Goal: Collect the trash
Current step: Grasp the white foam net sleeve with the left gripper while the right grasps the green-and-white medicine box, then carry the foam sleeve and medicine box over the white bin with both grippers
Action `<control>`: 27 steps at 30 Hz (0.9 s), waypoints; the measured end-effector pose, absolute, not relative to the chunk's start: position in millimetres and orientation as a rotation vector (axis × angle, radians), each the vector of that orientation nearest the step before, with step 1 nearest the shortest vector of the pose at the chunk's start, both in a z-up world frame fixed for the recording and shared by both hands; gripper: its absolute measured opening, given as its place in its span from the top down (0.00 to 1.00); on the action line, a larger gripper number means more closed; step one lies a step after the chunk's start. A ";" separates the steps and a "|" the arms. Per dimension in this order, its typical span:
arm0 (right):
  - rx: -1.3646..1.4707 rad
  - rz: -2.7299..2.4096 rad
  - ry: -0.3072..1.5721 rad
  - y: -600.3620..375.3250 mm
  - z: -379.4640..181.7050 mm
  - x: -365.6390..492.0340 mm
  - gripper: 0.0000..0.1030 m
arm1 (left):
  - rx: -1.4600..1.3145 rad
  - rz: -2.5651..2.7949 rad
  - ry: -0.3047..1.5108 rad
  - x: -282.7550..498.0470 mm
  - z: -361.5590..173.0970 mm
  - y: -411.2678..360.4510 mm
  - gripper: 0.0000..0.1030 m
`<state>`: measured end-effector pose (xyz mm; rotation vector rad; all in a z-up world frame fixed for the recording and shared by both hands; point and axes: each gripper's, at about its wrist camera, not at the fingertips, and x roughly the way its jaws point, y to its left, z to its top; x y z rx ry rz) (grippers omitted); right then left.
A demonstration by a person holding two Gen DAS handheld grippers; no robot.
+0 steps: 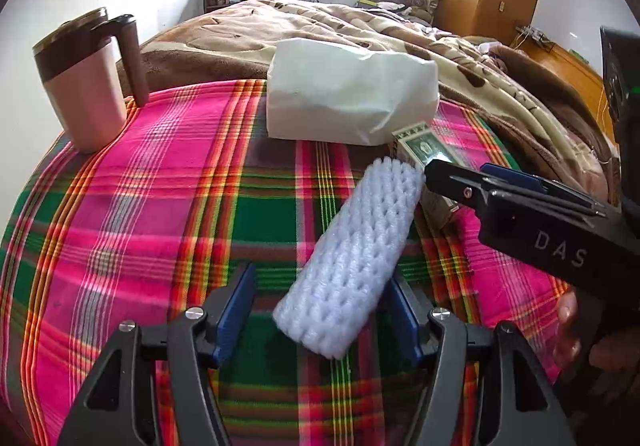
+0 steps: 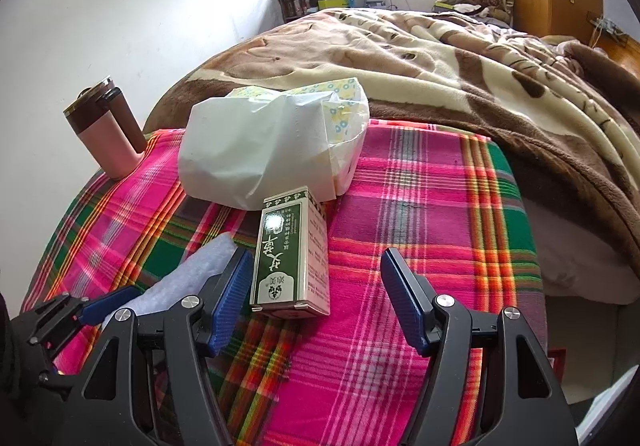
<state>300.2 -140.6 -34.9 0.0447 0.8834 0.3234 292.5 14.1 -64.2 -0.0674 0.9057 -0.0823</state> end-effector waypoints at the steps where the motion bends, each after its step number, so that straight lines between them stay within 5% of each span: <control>1: 0.058 0.331 0.891 -140.7 -36.8 302.2 0.34 | -0.062 -0.083 0.899 293.5 -63.9 12.9 0.36; 7: 0.076 0.332 0.917 -138.7 -45.6 306.3 0.36 | -0.061 -0.086 0.887 300.6 -64.7 13.8 0.36; 12: 0.077 0.330 0.918 -139.2 -45.4 306.7 0.57 | -0.090 -0.083 0.875 303.1 -64.1 16.5 0.37; 14: 0.074 0.320 0.917 -140.1 -45.7 306.4 0.64 | -0.094 -0.089 0.872 302.3 -63.9 16.7 0.47; 19: 0.049 0.320 0.907 -139.8 -43.2 299.6 0.64 | -0.107 -0.094 0.870 299.1 -62.6 19.1 0.66; 27: 0.038 0.309 0.860 -147.4 -28.8 275.3 0.64 | -0.117 -0.127 0.861 280.3 -52.1 13.1 0.68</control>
